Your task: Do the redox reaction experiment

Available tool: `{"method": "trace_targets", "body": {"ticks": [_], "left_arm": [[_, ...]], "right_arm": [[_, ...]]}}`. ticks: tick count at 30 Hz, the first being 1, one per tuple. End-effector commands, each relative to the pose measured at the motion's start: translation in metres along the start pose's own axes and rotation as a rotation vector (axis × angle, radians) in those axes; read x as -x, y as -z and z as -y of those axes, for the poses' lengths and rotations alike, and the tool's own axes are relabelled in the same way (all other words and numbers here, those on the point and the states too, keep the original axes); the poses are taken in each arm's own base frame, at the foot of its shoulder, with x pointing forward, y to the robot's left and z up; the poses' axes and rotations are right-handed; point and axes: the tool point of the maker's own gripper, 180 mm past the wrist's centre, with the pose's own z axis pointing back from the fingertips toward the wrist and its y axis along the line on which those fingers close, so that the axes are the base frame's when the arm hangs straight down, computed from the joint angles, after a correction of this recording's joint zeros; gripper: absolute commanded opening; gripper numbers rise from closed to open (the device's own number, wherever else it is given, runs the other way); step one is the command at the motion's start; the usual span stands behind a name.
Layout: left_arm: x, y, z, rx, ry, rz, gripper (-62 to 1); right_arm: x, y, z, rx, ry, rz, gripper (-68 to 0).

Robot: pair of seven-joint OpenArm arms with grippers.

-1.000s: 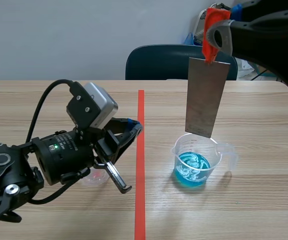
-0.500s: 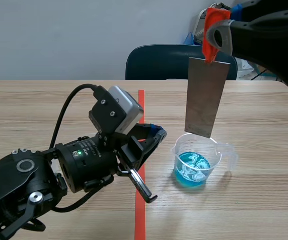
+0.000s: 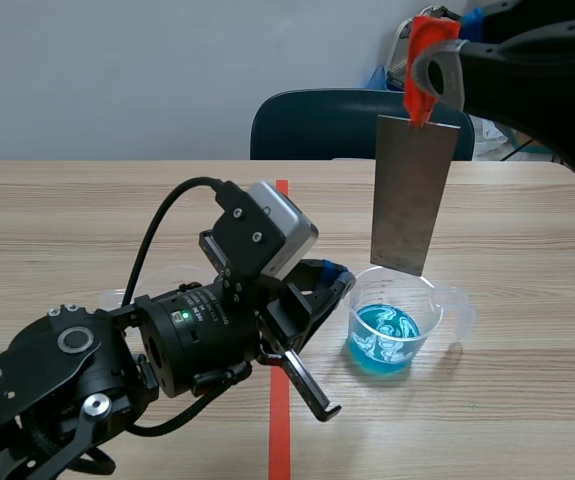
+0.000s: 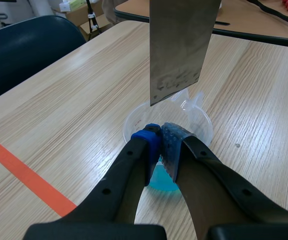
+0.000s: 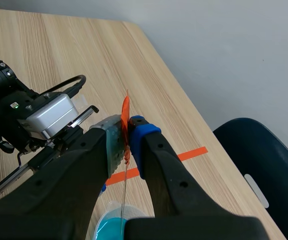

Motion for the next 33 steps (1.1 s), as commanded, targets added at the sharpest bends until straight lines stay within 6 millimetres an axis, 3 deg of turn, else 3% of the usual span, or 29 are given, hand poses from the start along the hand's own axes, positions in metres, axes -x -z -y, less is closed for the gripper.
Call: {"method": "trace_targets", "body": {"ticks": [1,19,23,33], "left_arm": [[-0.012,0.002,-0.001,-0.004,-0.001,0.039,-59.4],[-0.006,-0.003,-0.003,-0.004,0.009,0.021,-59.4],[0.001,-0.014,-0.006,-0.011,0.012,0.015,-59.4],[0.014,-0.058,-0.040,-0.110,0.038,0.012,-59.2]], "right_arm": [[-0.009,0.000,0.001,-0.004,-0.009,0.034,-66.7],[-0.009,0.000,0.001,-0.004,-0.009,0.035,-66.7],[-0.009,0.000,0.001,-0.004,-0.009,0.035,-66.7],[-0.009,0.000,0.001,-0.004,-0.009,0.035,-66.7]]}}
